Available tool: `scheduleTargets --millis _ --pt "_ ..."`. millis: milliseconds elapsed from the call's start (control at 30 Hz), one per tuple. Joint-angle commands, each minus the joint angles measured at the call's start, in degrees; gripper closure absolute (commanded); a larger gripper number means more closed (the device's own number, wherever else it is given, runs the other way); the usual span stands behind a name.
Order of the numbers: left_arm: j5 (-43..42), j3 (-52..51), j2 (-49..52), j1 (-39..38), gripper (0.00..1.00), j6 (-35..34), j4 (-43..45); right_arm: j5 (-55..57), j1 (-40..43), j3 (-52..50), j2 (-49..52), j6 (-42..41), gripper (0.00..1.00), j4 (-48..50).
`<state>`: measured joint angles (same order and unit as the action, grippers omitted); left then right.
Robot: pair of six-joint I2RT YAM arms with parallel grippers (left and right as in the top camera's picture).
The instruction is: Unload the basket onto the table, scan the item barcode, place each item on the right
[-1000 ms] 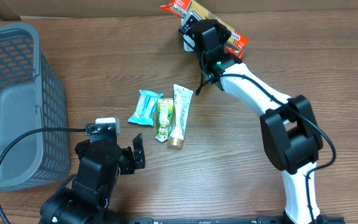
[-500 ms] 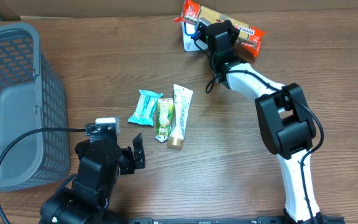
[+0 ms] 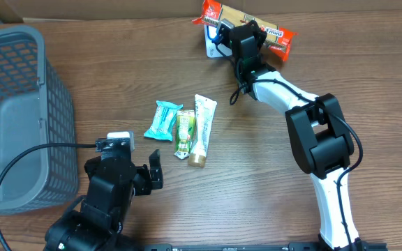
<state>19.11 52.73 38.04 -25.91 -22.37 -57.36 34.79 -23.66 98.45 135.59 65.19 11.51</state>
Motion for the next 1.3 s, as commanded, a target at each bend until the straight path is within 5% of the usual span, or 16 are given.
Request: scheduleTargets --millis 0,333,433,633,800,933,1100,1267 --pt "0.8 -0.6 0.1 -0.4 0.00 -0.8 0.2 0.9 -0.2 2.3 -2.3 -0.4 0.96 2.2" --pt "0.8 -0.6 0.1 -0.4 0.01 -0.8 0.2 1.6 -0.4 2.3 -2.6 -1.0 0.96 2.2" --pt "0.8 -0.6 0.1 -0.4 0.00 -0.8 0.2 2.6 -0.9 2.3 -5.4 -8.4 0.96 1.4" --pt "0.8 -0.6 0.1 -0.4 0.00 -0.8 0.2 -7.8 -1.0 2.3 -16.9 -17.4 0.96 -19.0" --pt "0.8 -0.6 0.1 -0.4 0.00 -0.8 0.2 -26.3 0.5 2.3 -26.7 -29.9 0.96 -37.3" --pt "0.8 -0.6 0.1 -0.4 0.00 -0.8 0.2 -36.7 4.2 2.3 -32.9 -51.4 0.96 -48.3" --pt "0.8 -0.6 0.1 -0.4 0.00 -0.8 0.2 -41.1 12.5 2.3 -35.8 -77.7 0.96 -63.1" --pt "0.8 -0.6 0.1 -0.4 0.00 -0.8 0.2 -41.2 22.7 0.6 -35.1 -86.3 0.96 -74.3"
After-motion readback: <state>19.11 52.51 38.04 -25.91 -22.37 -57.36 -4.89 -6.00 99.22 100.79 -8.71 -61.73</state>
